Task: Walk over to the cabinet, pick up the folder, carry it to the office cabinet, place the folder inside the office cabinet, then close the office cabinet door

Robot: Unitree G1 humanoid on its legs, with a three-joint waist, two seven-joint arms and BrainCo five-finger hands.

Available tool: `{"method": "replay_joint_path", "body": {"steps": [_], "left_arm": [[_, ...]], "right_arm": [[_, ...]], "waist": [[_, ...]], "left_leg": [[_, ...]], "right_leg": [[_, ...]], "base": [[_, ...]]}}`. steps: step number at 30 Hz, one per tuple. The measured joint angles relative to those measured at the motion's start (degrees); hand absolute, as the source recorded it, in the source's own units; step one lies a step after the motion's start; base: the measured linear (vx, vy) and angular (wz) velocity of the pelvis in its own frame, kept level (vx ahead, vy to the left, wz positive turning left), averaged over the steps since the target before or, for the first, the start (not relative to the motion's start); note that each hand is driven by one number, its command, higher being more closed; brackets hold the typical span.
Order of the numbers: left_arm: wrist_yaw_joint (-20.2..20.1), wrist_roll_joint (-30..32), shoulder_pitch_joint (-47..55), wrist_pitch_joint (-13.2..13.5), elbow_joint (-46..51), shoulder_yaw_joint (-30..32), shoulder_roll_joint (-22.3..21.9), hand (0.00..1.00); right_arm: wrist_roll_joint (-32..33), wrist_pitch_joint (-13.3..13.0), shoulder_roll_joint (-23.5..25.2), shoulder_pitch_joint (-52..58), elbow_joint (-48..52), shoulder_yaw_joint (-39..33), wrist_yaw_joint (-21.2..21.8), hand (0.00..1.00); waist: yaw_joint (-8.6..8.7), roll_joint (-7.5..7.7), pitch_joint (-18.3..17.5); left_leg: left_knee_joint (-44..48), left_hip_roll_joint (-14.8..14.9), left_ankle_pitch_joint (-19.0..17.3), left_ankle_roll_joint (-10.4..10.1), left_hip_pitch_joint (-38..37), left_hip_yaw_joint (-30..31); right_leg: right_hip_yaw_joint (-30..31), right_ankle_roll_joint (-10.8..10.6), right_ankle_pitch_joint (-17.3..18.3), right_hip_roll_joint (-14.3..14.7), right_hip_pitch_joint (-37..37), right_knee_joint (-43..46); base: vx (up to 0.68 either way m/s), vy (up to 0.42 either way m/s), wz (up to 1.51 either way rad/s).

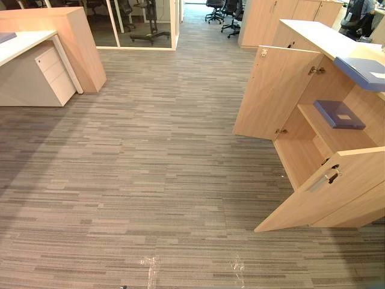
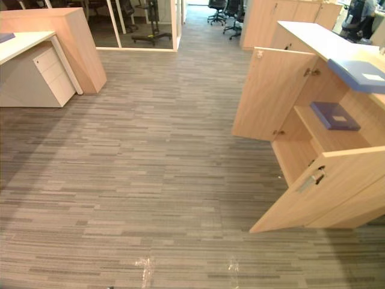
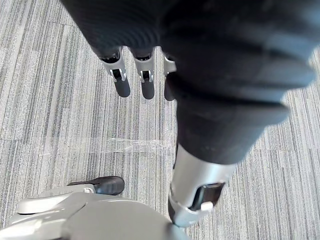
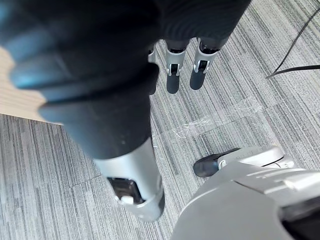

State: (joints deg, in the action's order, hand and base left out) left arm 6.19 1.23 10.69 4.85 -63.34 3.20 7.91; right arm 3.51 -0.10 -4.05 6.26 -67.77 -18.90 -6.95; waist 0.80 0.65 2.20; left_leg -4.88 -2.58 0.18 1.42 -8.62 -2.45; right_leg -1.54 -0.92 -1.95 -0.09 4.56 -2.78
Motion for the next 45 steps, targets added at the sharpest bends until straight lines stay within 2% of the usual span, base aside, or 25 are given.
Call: {"method": "replay_joint_path", "body": {"steps": [16,29,45], "left_arm": [[1.1,1.8,-0.3,0.3,0.0,-1.3,0.2,0.00],[4.6,4.0,-0.4,0.6,0.1,-2.4,0.4,0.00],[4.6,3.5,-0.3,0.7,0.8,-3.9,1.0,0.00]], "right_arm": [[0.0,-0.1,0.0,-0.6,0.1,0.2,-0.3,0.00],[-0.1,-0.1,0.4,-1.3,0.1,0.2,-2.7,0.00],[-0.1,-0.5,0.7,-1.5,0.0,0.2,-2.8,0.00]], "waist": [[-0.01,0.12,0.1],[-0.02,0.27,0.2],[0.03,0.59,0.5]], "left_leg": [[0.0,0.0,-0.1,0.1,-0.3,0.0],[0.0,0.0,-0.4,0.2,-0.3,0.1],[0.0,-0.2,-0.3,0.3,0.0,1.8]], "right_leg": [[0.0,0.0,0.0,0.0,0.3,-0.5],[0.0,-0.1,0.1,0.0,0.5,-0.2],[-1.7,-0.4,0.4,-0.3,0.7,-0.2]], "base": [[-0.03,-0.001,0.00],[0.00,0.000,0.00],[-0.01,-0.001,0.05]]}}
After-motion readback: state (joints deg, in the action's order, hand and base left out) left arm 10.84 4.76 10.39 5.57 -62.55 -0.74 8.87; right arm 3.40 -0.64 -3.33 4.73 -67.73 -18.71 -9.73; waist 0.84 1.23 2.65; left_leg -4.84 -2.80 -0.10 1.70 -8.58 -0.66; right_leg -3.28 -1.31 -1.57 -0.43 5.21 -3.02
